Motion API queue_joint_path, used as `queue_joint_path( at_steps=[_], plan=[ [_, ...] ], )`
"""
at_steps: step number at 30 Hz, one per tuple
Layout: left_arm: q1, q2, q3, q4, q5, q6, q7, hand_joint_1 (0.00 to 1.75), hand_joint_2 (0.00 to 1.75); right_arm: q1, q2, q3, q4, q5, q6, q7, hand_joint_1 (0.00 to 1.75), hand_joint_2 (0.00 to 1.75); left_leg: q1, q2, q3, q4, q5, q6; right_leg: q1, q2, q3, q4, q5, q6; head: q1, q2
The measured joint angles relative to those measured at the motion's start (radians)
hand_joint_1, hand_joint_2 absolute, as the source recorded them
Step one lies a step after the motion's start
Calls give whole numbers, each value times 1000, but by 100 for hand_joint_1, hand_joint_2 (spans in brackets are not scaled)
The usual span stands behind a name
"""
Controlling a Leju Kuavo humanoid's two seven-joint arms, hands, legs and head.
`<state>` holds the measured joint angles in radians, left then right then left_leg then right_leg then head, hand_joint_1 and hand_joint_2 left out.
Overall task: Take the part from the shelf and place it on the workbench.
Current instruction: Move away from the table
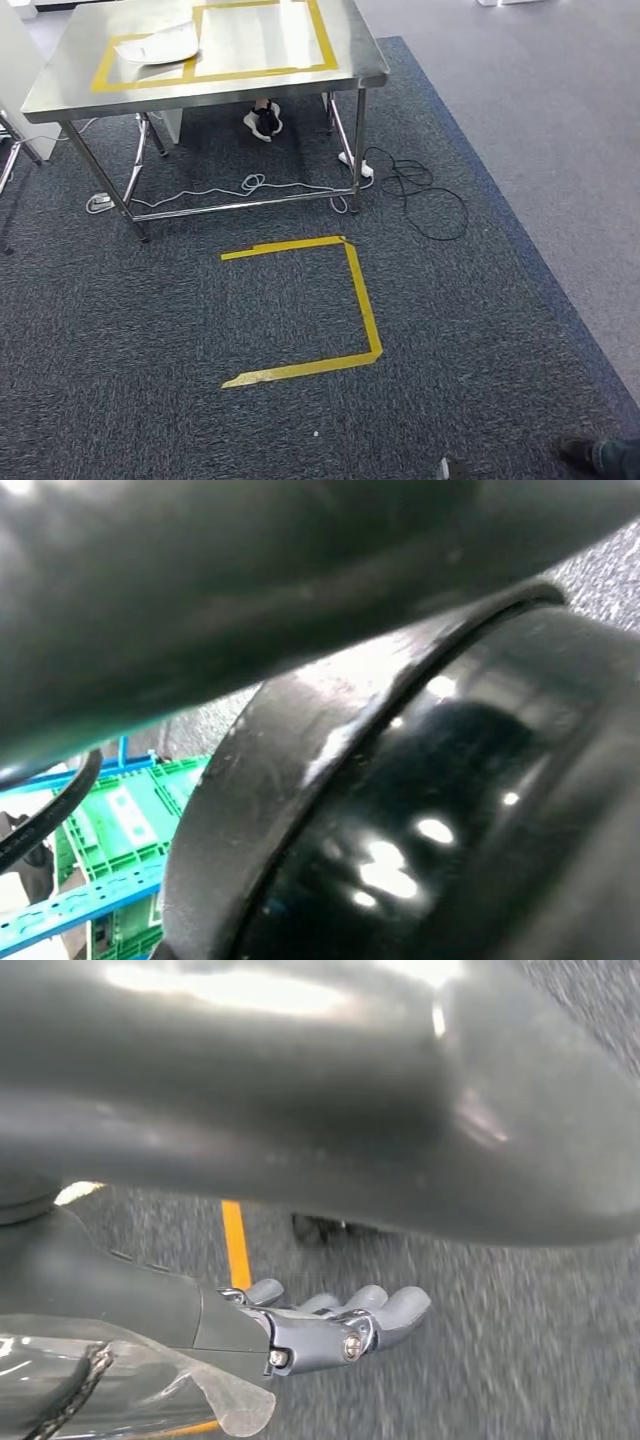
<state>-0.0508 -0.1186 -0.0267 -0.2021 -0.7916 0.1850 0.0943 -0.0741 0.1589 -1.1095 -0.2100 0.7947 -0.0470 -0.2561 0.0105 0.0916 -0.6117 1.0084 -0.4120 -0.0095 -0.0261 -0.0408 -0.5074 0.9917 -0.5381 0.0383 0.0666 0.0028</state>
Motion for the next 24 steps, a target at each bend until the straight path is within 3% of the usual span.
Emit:
queue_joint_path(
  at_steps=[2, 4, 6, 7, 8, 9, 11, 13, 15, 17, 19, 21, 22, 23, 24],
  plan=[
    [1, 1, 0, 0, -2, 1, 0, 0, 0, 2, -1, 0, 0, 1, 0, 0, 0, 0, 6, -24, -8, 32, -34, -13, -1, 16, -2, 0, 10, -15, 0, 0],
    [3, 2, 1, 0, -2, 1, 0, 0, 0, 1, -1, -1, 0, 1, 0, 0, 0, 0, 8, -65, -44, 139, -116, -20, -1, 35, -6, 1, 21, -25, -1, 0],
    [5, 2, 1, 0, -3, 2, 0, 0, 0, 2, -1, -1, 0, 1, 1, 0, 0, 0, 7, -81, -82, 262, -177, -19, 2, 58, -12, 2, 27, -28, -1, 0],
    [5, 2, 1, 0, -3, 2, 0, 0, 0, 4, -1, -1, 0, 1, 1, 0, 0, 0, 6, -84, -84, 285, -180, -16, 4, 70, -14, 3, 28, -28, 0, 0],
    [5, 2, 1, 0, -3, 2, 0, 0, 0, 5, -1, -1, 0, 1, 2, 0, 0, 0, 6, -86, -69, 268, -163, -10, 5, 84, -15, 3, 28, -28, 0, 0],
    [5, 2, 1, 0, -4, 2, 0, 0, 0, 5, -1, -1, 0, 1, 2, 0, 0, 0, 5, -95, -40, 216, -132, -4, 6, 98, -14, 3, 29, -27, 0, 0],
    [7, 4, 1, 1, -4, 2, 0, 0, 0, 3, -1, -1, 0, -1, 3, 0, 0, 0, 4, -145, 25, 84, -75, 14, 7, 124, -15, 5, 30, -24, 0, 0],
    [7, 6, 2, 2, -4, 2, 0, 0, 0, -1, 0, -1, 0, -4, 4, 1, 0, 0, 3, -181, 54, 18, -62, 25, 3, 147, -25, 6, 33, -13, -3, 0],
    [4, 6, 2, 2, -4, 2, 2, 0, 0, 0, 0, -1, 0, -5, 5, 2, 0, 0, 3, -167, 58, 5, -66, 28, -1, 166, -37, 3, 39, 3, -7, 0],
    [3, 5, 2, 2, -5, 3, 3, 0, 0, 3, 0, -1, 1, -5, 5, 2, 0, 0, 6, -140, 62, -12, -60, 35, 1, 133, -56, 22, 23, 11, -3, 0],
    [5, 3, 2, 2, -5, 3, 4, 0, 0, 0, 0, -1, 1, -5, 5, 2, 0, 0, 4, -107, 64, -22, -54, 42, 4, 74, -107, 118, -31, 16, 5, 0],
    [8, 2, 2, 3, -5, 2, 5, 0, 0, -2, 0, -1, 1, -6, 5, 2, 0, 0, 0, -73, 60, -21, -53, 44, 4, 51, -167, 245, -84, 21, 10, 0],
    [8, 2, 2, 3, -5, 3, 5, 0, 0, -1, 0, -1, 1, -6, 6, 2, 0, 0, -2, -58, 59, -20, -54, 44, 4, 48, -179, 274, -89, 23, 9, 0],
    [8, 2, 2, 3, -5, 4, 6, 0, 0, 2, 0, -1, 1, -7, 6, 3, 0, 0, -3, -43, 59, -20, -54, 44, 5, 44, -169, 265, -76, 24, 9, 0],
    [8, 1, 2, 3, -5, 6, 7, 0, 0, 4, -1, -1, 0, -8, 7, 4, 0, 0, -4, -31, 59, -19, -54, 44, 5, 37, -138, 215, -47, 23, 9, 0]
  ],
)
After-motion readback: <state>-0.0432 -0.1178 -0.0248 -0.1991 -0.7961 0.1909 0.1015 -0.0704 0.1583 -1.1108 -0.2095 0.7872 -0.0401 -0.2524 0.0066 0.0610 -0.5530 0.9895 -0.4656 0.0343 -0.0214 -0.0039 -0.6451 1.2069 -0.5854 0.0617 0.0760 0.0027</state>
